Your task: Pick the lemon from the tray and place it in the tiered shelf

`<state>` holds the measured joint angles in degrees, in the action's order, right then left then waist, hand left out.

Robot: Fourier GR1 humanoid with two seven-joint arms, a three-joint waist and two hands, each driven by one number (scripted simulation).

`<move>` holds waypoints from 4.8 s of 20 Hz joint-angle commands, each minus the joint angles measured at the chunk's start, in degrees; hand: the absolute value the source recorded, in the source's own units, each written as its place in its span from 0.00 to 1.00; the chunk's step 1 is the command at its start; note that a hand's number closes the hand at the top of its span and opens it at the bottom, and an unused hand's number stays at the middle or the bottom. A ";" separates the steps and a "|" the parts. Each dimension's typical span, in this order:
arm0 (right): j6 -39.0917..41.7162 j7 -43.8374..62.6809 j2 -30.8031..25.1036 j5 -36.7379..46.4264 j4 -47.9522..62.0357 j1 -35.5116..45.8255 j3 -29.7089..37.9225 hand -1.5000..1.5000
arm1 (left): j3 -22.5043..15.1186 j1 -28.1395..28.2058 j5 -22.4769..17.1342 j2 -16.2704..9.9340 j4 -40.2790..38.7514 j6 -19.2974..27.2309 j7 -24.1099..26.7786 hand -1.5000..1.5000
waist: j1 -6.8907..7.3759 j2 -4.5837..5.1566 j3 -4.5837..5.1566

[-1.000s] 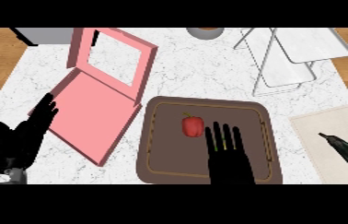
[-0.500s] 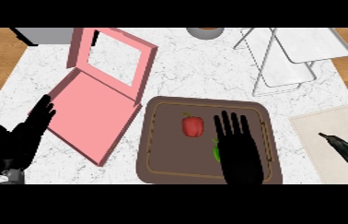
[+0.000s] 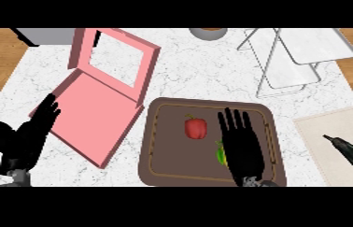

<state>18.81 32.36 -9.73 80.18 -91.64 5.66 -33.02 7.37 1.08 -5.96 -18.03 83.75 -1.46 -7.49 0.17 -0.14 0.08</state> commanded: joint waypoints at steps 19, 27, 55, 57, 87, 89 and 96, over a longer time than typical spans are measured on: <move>-7.19 -6.36 0.70 6.88 1.05 -0.51 0.11 1.00 | 4.69 0.38 0.75 -0.52 2.20 -4.15 -1.52 0.50 | 0.00 0.06 -0.10; -9.43 22.49 9.55 0.75 4.01 9.67 26.57 1.00 | 3.06 -0.75 1.51 2.14 -1.53 -3.14 1.09 0.50 | 0.00 1.43 -0.37; -20.65 52.85 9.72 22.15 29.29 69.19 47.25 1.00 | 0.34 -3.29 4.17 3.35 -3.14 -2.84 1.40 0.50 | 3.54 0.72 0.10; -19.42 52.85 9.72 25.02 32.13 71.70 47.81 1.00 | 0.95 -5.34 3.57 2.71 -3.68 -3.19 0.52 0.50 | 3.52 0.80 0.13; -21.45 44.36 -0.13 37.16 46.39 75.10 70.49 1.00 | 4.14 -1.49 1.86 0.25 -1.80 -5.63 1.03 0.50 | 1.69 0.64 -0.08; -23.12 44.01 0.99 36.06 43.72 72.85 71.77 1.00 | 3.60 -1.60 2.92 1.99 -3.67 -4.06 2.31 0.50 | 0.94 0.49 -0.08; -27.19 44.05 -1.41 37.30 40.60 66.81 75.34 0.00 | 4.73 -0.68 1.66 0.47 -0.86 -5.32 0.87 0.50 | 0.86 0.32 -0.11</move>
<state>-3.21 67.11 -10.86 117.55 -49.25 75.54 40.81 11.21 -0.65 -3.56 -16.55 81.78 -5.79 -6.83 1.27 0.40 0.00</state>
